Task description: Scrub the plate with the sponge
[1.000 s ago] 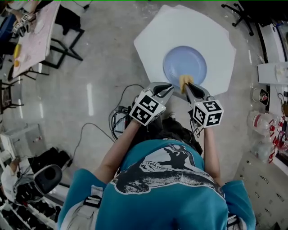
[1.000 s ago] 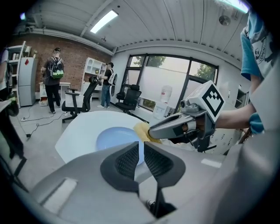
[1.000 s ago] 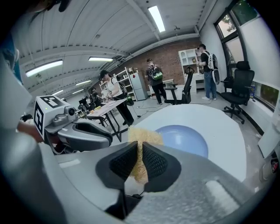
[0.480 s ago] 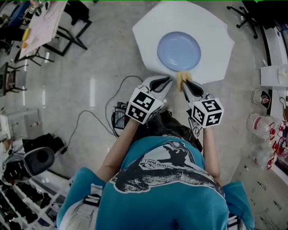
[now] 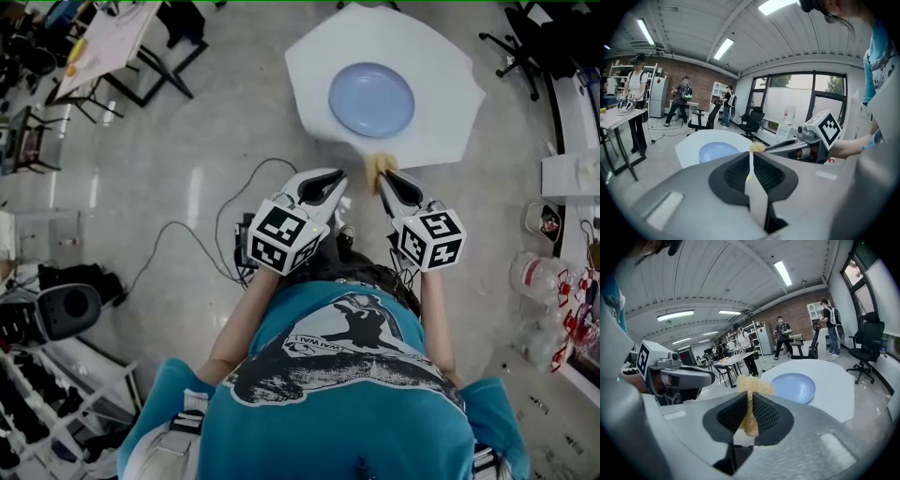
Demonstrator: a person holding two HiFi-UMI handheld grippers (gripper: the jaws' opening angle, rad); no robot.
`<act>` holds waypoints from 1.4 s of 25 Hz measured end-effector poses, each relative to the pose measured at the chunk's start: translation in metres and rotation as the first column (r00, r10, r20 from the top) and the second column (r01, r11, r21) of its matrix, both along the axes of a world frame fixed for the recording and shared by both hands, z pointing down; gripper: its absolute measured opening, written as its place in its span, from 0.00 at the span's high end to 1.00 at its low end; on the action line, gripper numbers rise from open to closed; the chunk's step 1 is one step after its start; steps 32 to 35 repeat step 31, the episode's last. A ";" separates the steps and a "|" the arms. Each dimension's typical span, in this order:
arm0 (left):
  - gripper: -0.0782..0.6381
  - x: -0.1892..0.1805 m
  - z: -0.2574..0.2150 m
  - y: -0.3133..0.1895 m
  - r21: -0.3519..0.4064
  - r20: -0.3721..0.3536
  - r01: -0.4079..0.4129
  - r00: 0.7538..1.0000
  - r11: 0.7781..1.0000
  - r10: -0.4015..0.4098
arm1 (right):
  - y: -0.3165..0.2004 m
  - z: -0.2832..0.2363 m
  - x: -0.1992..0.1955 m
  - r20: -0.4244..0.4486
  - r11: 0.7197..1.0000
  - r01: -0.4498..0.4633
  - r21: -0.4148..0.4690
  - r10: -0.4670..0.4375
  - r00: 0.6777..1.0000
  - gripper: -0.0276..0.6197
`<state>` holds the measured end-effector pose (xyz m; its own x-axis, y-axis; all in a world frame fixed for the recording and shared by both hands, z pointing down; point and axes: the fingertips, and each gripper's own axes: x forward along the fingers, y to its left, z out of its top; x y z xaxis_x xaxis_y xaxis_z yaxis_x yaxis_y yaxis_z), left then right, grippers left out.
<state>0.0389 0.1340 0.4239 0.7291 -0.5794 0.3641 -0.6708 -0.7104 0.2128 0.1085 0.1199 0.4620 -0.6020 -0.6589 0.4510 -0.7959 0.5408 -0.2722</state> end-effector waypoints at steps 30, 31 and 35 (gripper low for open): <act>0.85 0.012 -0.001 0.014 0.038 0.021 -0.016 1.000 0.999 0.015 | 0.009 -0.009 0.005 -0.014 0.999 0.018 0.038 -0.018 1.000 0.91; 0.85 0.012 0.000 0.015 0.037 0.022 -0.014 1.000 0.999 0.014 | 0.010 -0.008 0.006 -0.014 0.999 0.019 0.038 -0.018 1.000 0.91; 0.85 0.012 0.000 0.015 0.037 0.022 -0.014 1.000 0.999 0.014 | 0.010 -0.008 0.006 -0.014 0.999 0.019 0.038 -0.018 1.000 0.91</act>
